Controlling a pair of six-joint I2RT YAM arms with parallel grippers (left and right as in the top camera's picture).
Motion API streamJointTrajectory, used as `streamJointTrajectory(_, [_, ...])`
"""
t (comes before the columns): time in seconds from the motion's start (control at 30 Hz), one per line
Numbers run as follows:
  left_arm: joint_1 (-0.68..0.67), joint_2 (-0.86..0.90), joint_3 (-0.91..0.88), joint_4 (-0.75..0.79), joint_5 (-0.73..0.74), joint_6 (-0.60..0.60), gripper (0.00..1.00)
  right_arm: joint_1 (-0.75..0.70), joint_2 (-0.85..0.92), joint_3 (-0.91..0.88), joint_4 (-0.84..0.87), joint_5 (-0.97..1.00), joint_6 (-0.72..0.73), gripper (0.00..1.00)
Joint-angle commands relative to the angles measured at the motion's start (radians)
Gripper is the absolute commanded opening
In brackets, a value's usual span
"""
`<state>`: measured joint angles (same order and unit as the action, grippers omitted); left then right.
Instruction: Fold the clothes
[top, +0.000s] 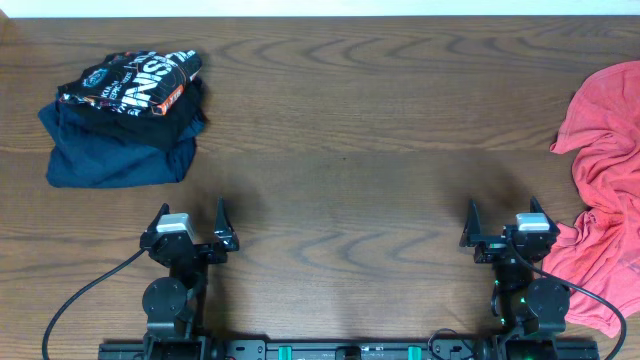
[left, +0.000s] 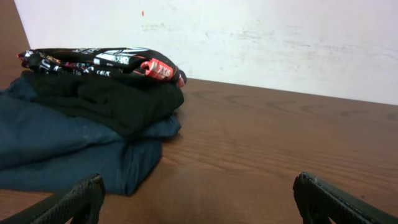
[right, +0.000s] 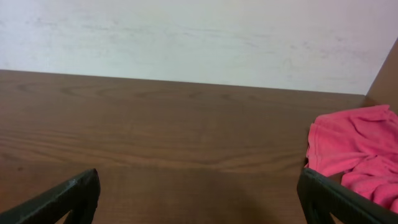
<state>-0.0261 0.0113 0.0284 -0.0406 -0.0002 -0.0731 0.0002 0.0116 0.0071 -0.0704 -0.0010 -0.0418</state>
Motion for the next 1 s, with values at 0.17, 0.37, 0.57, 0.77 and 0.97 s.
streamJointTrajectory(0.17, [0.005,-0.008,-0.024,-0.026,-0.008,0.016,0.98,-0.006,-0.002,-0.002,-0.004,-0.003,-0.015,0.99])
streamJointTrajectory(0.37, [0.005,-0.008,-0.024,-0.026,-0.008,0.016,0.98,-0.006,-0.002,-0.002,-0.004,-0.003,-0.016,0.99])
streamJointTrajectory(0.57, [0.005,-0.008,-0.024,-0.026,-0.008,0.016,0.98,-0.006,-0.002,-0.002,-0.004,-0.003,-0.016,0.99])
streamJointTrajectory(0.77, [0.005,-0.008,-0.024,-0.024,-0.009,0.017,0.98,-0.006,-0.002,-0.002,-0.004,-0.006,-0.015,0.99])
streamJointTrajectory(0.97, [0.005,-0.008,-0.024,-0.011,-0.009,0.016,0.98,-0.006,-0.002,-0.002,0.013,-0.003,-0.015,0.99])
